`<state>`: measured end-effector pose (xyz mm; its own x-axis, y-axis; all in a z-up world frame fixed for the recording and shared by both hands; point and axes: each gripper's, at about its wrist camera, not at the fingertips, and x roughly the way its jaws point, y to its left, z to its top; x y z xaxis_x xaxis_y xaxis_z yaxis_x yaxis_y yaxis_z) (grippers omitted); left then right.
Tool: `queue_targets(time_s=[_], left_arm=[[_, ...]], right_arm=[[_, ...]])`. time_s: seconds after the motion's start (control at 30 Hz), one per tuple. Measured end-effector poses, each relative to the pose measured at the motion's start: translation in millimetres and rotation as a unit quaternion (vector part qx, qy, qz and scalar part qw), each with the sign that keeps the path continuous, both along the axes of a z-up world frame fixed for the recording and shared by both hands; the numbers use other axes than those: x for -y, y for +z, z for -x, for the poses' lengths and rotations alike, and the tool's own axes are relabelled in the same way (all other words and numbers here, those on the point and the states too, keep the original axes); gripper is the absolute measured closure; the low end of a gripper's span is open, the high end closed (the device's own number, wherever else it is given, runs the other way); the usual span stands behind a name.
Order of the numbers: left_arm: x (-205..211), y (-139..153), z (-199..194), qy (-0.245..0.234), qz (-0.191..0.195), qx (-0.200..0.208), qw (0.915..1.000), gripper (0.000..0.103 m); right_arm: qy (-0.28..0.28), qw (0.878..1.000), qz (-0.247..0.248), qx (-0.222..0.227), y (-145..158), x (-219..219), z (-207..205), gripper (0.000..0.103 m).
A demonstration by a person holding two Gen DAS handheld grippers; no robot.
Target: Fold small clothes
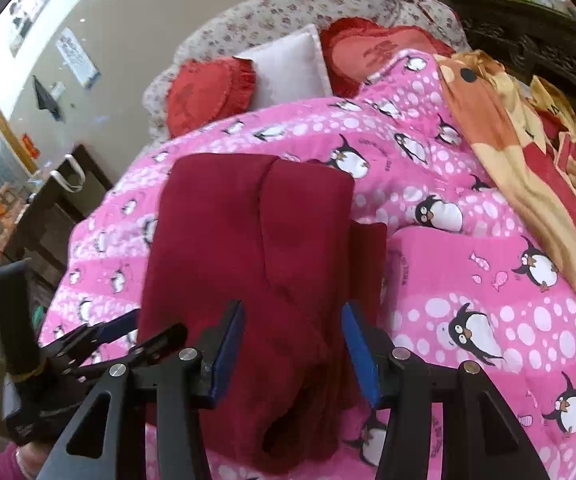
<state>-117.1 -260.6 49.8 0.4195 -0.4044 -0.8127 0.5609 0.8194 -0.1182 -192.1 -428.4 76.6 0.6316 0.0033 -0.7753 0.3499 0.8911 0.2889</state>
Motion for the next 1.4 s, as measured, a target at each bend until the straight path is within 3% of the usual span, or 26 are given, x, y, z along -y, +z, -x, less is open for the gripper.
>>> queue_targets(time_s=[0.1, 0.23, 0.33, 0.57, 0.73, 0.93, 0.97, 1.0, 1.1, 1.13, 1.2, 1.4], left_arm=[[0, 0, -1, -0.001, 0.005, -0.007, 1.0, 0.032], [-12, 4, -13, -0.011, 0.057, -0.056, 0.9967, 0.032], [-20, 7, -24, 0.0, 0.083, -0.065, 0.9944, 0.032], [-10, 1, -31, -0.033, 0.087, -0.082, 0.9923, 0.031], [7, -9, -33, -0.055, 0.077, -0.085, 0.9919, 0.024], [17, -23, -49, -0.048, 0.099, -0.126, 0.9859, 0.015], [17, -25, -52, -0.045, 0.106, -0.135, 0.9841, 0.015], [16, -25, -53, -0.042, 0.11, -0.138, 0.9835, 0.017], [9, -16, -49, -0.042, 0.123, -0.134, 0.9824, 0.041], [5, -11, -47, -0.045, 0.125, -0.133, 0.9822, 0.052], [-6, 3, -44, -0.049, 0.135, -0.134, 0.9805, 0.058], [-56, 46, -28, -0.041, 0.108, -0.109, 0.9873, 0.058]], right_arm=[[0.001, 0.999, -0.026, -0.019, -23, 8, -4, 0.053], [-0.001, 0.999, -0.053, 0.007, -23, 20, 6, 0.047], [-0.01, 0.998, -0.063, 0.028, -20, 32, 14, 0.04], [-0.014, 0.994, -0.102, 0.045, -33, 54, 3, 0.03], [0.005, 0.986, -0.155, 0.058, -50, 62, -15, 0.027], [0.025, 0.986, -0.153, 0.056, -54, 57, -35, 0.022], [0.031, 0.986, -0.153, 0.055, -53, 54, -37, 0.031], [0.04, 0.985, -0.157, 0.061, -49, 51, -37, 0.046], [0.043, 0.991, -0.116, 0.059, -34, 40, -32, 0.063], [0.045, 0.991, -0.113, 0.06, -28, 37, -30, 0.065], [0.05, 0.989, -0.119, 0.07, -11, 31, -24, 0.07], [0.094, 0.979, -0.159, 0.083, 19, -10, -24, 0.07]])
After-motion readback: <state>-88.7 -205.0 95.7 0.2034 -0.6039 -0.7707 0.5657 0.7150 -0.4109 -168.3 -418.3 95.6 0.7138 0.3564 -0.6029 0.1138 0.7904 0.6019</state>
